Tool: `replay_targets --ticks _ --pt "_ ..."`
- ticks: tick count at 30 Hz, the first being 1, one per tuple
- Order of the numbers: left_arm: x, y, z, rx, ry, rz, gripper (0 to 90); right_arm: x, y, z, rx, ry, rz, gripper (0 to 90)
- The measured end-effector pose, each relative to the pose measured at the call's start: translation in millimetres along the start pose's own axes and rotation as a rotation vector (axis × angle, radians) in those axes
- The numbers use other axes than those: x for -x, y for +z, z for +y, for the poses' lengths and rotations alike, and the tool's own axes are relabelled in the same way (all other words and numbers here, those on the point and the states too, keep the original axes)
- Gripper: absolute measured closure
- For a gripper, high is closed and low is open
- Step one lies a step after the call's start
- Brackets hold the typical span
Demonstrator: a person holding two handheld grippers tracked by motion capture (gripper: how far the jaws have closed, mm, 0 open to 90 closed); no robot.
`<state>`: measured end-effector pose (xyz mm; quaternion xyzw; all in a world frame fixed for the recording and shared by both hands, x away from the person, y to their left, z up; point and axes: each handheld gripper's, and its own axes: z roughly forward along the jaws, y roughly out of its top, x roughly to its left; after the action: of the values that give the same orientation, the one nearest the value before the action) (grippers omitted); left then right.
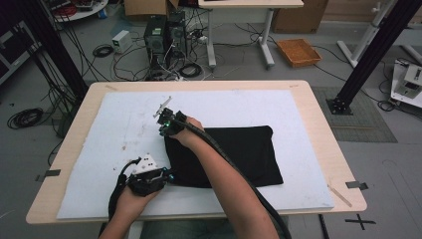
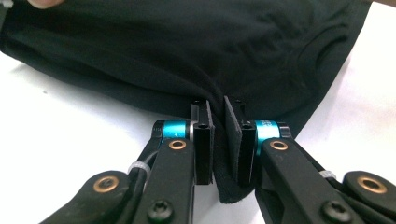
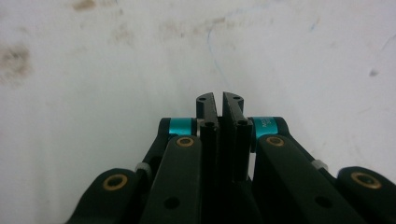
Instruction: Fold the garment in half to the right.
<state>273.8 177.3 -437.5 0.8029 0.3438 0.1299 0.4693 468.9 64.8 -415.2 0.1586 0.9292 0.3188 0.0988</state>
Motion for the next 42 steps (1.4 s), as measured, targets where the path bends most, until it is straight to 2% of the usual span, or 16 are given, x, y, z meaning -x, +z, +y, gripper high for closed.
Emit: replay_targets --ticks 5,9,15,16,17,18,19,23,24,27,28,29,34,37,40,42 --pt "2.4 -5.1 5.8 0.032 0.011 -0.015 82.4 4.0 -15.4 2.6 0.042 0.011 0.013 85.8" --pt "9.0 -6.3 14.2 0.053 0.036 -0.027 82.4 10.7 -39.0 -0.1 0.108 0.032 0.032 85.8" --pt "15.3 -6.1 21.8 0.071 0.044 -0.040 82.5 16.8 -59.0 -5.7 0.141 0.048 0.039 85.8" --pt "18.6 -6.4 27.5 0.081 0.043 -0.058 82.5 17.9 -68.0 -7.2 0.164 0.055 0.042 85.8" --pt "18.6 -6.4 27.5 0.081 0.043 -0.058 82.5 17.9 -68.0 -7.2 0.164 0.055 0.042 85.8" --pt "21.6 -6.1 34.3 0.090 0.033 -0.091 82.5 19.6 -76.7 -9.1 0.187 0.057 0.052 85.7" --pt "23.2 -5.8 37.9 0.092 0.034 -0.100 82.5 20.1 -80.5 -10.1 0.195 0.058 0.056 85.8" --pt "29.1 -3.3 48.0 0.093 0.043 -0.112 82.5 22.8 -96.2 -13.4 0.204 0.053 0.044 85.7" --pt "32.5 -1.2 55.4 0.094 0.062 -0.118 82.5 24.1 -100.3 -14.5 0.208 0.056 0.039 85.8" --pt "36.2 1.0 63.6 0.091 0.077 -0.128 82.5 29.3 -114.7 -19.8 0.224 0.063 0.025 85.8" --pt "40.5 3.9 72.1 0.084 0.101 -0.137 82.5 31.0 -120.0 -22.3 0.232 0.066 0.019 85.8" --pt "40.5 3.9 72.1 0.084 0.101 -0.137 82.5 31.0 -120.0 -22.3 0.232 0.066 0.019 85.8" --pt "57.2 20.6 96.7 0.067 0.163 -0.177 82.5 42.4 -151.7 -46.5 0.274 0.101 -0.015 85.7" --pt "63.8 29.7 102.8 0.062 0.174 -0.191 82.5 46.9 -161.6 -58.2 0.285 0.122 -0.026 85.8" --pt "76.1 49.4 111.7 0.046 0.193 -0.221 82.5 57.1 -177.5 -84.4 0.305 0.176 -0.039 85.7" --pt "82.3 59.2 116.2 0.038 0.195 -0.237 82.5 61.7 -184.4 -96.8 0.308 0.186 -0.053 85.7"
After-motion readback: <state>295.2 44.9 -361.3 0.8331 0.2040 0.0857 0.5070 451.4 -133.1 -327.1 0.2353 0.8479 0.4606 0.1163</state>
